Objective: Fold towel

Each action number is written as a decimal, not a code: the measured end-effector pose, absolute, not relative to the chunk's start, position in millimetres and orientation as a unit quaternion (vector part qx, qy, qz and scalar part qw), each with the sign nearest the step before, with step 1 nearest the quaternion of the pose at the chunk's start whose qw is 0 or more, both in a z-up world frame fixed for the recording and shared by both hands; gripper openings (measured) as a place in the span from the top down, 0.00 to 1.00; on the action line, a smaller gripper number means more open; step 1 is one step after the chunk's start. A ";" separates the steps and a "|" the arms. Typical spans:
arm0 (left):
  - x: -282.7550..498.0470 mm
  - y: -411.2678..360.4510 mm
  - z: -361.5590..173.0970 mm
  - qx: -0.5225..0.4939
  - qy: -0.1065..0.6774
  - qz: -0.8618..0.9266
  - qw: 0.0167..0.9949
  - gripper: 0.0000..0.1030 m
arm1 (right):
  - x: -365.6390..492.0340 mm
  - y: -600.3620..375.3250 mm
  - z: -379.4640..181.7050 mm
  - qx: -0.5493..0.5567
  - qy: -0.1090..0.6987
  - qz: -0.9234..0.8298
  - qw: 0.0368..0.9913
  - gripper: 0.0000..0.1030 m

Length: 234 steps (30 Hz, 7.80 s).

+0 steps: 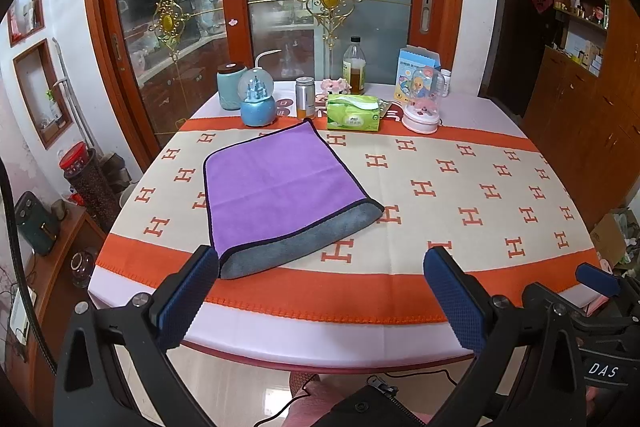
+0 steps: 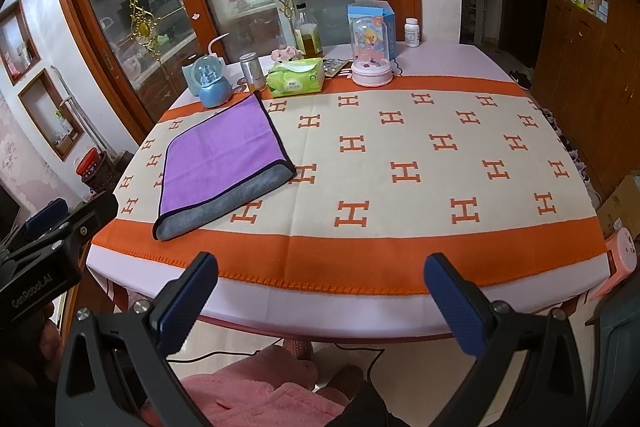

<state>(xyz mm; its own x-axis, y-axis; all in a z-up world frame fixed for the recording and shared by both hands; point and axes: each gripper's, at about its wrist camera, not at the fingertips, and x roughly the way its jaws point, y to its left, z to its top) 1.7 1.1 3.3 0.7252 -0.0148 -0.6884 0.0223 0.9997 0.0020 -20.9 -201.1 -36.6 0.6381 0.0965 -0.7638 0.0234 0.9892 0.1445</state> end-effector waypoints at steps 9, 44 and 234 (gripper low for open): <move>1.9 0.5 3.9 0.005 0.371 -0.010 0.929 0.01 | -21.0 -202.3 -35.8 0.071 0.425 0.020 0.902 0.00; -2.5 18.4 -11.8 -0.027 0.399 0.004 0.916 0.01 | -8.6 -192.3 -40.7 0.048 0.429 0.057 0.900 0.00; 391.9 284.0 -148.8 -0.089 0.476 0.042 0.874 0.41 | 413.5 -24.1 -135.5 -0.088 0.310 0.061 0.945 0.39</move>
